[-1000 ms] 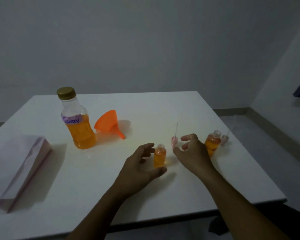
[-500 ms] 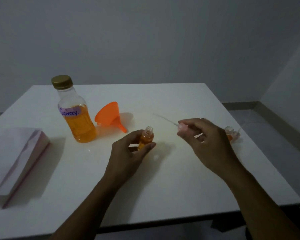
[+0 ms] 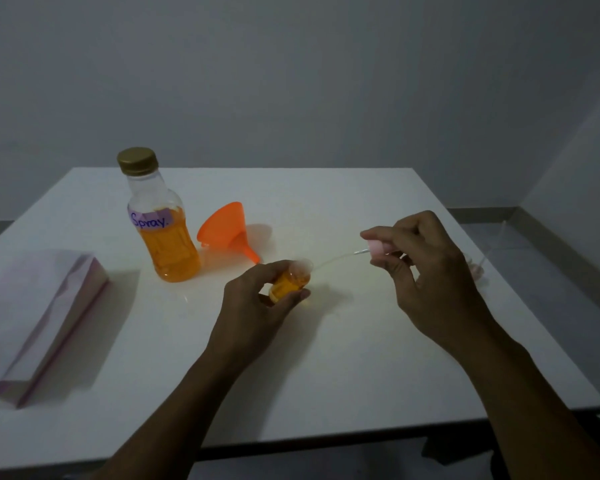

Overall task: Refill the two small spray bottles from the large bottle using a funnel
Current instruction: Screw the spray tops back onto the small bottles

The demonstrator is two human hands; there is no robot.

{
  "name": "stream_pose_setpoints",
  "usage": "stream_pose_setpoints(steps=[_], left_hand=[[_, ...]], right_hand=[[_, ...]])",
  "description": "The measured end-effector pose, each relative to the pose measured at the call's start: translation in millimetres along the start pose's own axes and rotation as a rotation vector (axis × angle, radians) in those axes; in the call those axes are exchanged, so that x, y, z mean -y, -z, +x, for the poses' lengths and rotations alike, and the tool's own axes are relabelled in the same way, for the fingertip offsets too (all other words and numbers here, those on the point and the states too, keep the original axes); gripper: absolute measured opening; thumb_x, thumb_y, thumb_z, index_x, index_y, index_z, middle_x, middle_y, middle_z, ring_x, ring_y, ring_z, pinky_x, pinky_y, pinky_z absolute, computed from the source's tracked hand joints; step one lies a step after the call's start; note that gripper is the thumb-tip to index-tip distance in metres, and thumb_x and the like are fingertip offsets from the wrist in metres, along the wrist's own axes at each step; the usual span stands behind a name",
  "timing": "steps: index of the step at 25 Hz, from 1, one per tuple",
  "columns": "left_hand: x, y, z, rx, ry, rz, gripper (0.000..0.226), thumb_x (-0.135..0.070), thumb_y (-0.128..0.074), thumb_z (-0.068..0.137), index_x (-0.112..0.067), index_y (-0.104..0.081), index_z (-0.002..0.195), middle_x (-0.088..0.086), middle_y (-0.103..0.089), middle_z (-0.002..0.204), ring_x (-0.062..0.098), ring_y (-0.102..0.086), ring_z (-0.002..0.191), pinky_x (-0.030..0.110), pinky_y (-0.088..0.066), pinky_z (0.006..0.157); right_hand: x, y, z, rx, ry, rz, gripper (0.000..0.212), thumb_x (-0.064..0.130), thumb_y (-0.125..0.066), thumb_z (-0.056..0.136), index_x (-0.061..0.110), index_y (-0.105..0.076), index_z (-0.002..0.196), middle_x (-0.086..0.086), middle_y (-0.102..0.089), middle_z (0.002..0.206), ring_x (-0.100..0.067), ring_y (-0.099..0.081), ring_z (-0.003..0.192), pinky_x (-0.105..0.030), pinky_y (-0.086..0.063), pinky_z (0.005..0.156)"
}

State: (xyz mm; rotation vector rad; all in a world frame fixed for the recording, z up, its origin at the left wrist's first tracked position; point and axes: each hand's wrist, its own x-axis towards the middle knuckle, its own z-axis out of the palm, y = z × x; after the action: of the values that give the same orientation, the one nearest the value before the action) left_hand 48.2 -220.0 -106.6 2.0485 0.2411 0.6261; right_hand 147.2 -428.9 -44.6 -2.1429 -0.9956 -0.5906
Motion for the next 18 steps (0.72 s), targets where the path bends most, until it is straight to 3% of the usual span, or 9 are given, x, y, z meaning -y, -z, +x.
stream_pose_setpoints(steps=[6, 11, 15, 18], left_hand=[[6.4, -1.8, 1.0, 0.005, -0.009, 0.052, 0.045, -0.042, -0.075, 0.076, -0.031, -0.065, 0.118, -0.015, -0.066, 0.114, 0.002, -0.058, 0.100, 0.017, -0.054, 0.072], [-1.2, -7.7, -1.4, 0.038, -0.082, 0.091, 0.049, -0.051, -0.069, 0.075, -0.030, -0.064, 0.119, -0.012, -0.066, 0.113, 0.008, -0.059, 0.097, 0.028, -0.057, 0.072], [-6.4, -11.8, -3.6, 0.069, -0.148, 0.142, 0.052, -0.059, -0.062, 0.074, -0.032, -0.063, 0.119, -0.014, -0.064, 0.107, 0.007, -0.057, 0.091, 0.033, -0.056, 0.071], [-5.8, -10.8, -3.4, 0.081, -0.155, 0.162, 0.050, -0.059, -0.062, 0.075, -0.033, -0.063, 0.118, -0.014, -0.065, 0.105, 0.008, -0.056, 0.090, 0.036, -0.055, 0.072]], right_hand=[[6.4, 1.1, 3.1, 0.002, 0.049, -0.015, 0.025, 0.007, -0.069, 0.086, 0.005, -0.073, 0.111, -0.012, -0.059, 0.102, -0.007, -0.056, 0.089, 0.005, -0.043, 0.080], [13.3, -15.5, 4.6, 0.161, 0.185, -0.001, 0.027, -0.001, -0.073, 0.082, 0.001, -0.073, 0.109, -0.012, -0.062, 0.101, -0.006, -0.058, 0.091, -0.001, -0.046, 0.084], [9.3, -23.6, 9.3, 0.292, 0.218, 0.068, 0.022, 0.005, -0.077, 0.082, 0.005, -0.074, 0.103, -0.007, -0.072, 0.100, 0.000, -0.059, 0.087, -0.001, -0.047, 0.079], [10.2, -20.8, 9.7, 0.340, 0.072, 0.097, 0.015, 0.022, -0.076, 0.086, 0.011, -0.072, 0.097, 0.001, -0.072, 0.091, 0.000, -0.059, 0.076, -0.005, -0.048, 0.069]])
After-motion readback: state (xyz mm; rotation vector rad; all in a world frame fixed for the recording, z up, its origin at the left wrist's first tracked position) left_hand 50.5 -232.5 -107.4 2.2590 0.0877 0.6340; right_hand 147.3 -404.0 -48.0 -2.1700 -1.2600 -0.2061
